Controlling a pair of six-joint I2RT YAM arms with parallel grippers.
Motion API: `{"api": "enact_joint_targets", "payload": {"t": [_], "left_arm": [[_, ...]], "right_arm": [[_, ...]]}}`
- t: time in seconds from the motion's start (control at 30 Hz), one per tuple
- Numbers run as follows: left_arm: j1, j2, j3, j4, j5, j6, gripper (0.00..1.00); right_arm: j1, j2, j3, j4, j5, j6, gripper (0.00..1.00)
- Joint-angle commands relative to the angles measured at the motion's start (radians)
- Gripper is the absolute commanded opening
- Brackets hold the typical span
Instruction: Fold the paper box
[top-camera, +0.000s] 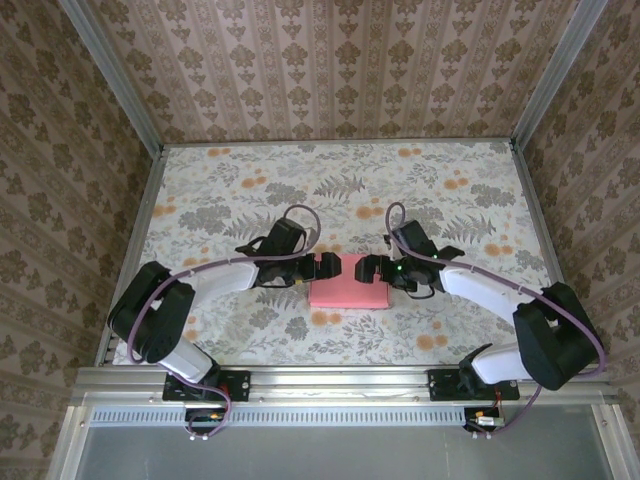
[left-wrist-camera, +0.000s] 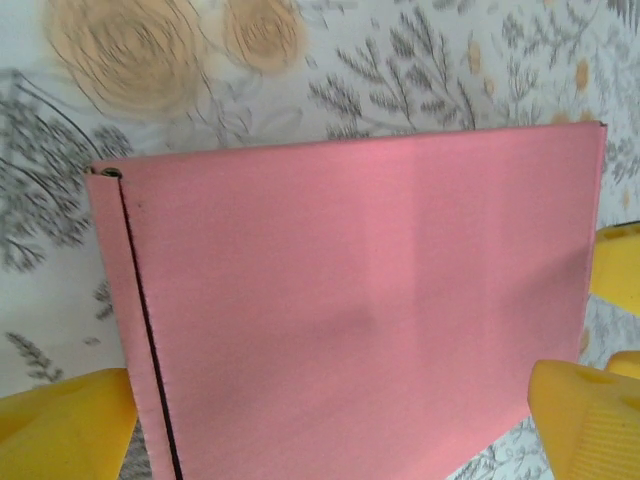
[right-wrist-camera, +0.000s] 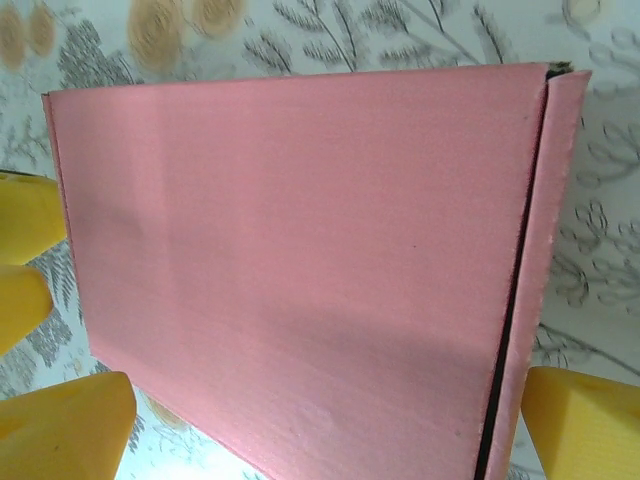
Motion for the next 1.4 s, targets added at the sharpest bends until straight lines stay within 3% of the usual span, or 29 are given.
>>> {"api": "enact_joint_targets", "payload": {"t": [0.0,0.37,0.5,0.77,0.97,1.07,1.17,1.3,1.37], "left_arm": [[0.028,0.020,0.052,0.034,0.058,0.007,1.00],[0.159,0.126,0.202,-0.091,0.066,0.158,1.00],[0.184,0.082,0.160,-0.012,0.086,0.247,1.00],[0.238,-0.229,0.010,-0.047,0.058,0.399,1.00],[0.354,-0.509,-0.143,-0.040,0.031,0.427,1.00],[0.386,-0.660,-0.236,-0.033,-0.061,0.461,1.00],[0.397,-0.785,-0.315,-0.021,-0.223,0.478,1.00],[0.447,-0.831,-0.352,-0.015,-0.377,0.534,1.00],[0.512,-0.810,-0.340,-0.012,-0.361,0.553,1.00]], "right_arm": [[0.007,0.073,0.086,0.040,0.010,-0.015,1.00],[0.005,0.305,0.353,-0.029,0.086,-0.044,1.00],[-0.013,0.291,0.354,-0.046,0.171,-0.054,1.00],[-0.060,0.037,0.214,-0.055,0.243,-0.175,1.00],[-0.071,-0.238,0.074,-0.093,0.355,-0.214,1.00],[-0.074,-0.356,-0.014,-0.071,0.472,-0.204,1.00],[-0.082,-0.469,-0.105,-0.011,0.500,-0.241,1.00],[-0.107,-0.529,-0.121,-0.035,0.588,-0.236,1.00],[-0.117,-0.528,-0.118,-0.036,0.671,-0.250,1.00]]}}
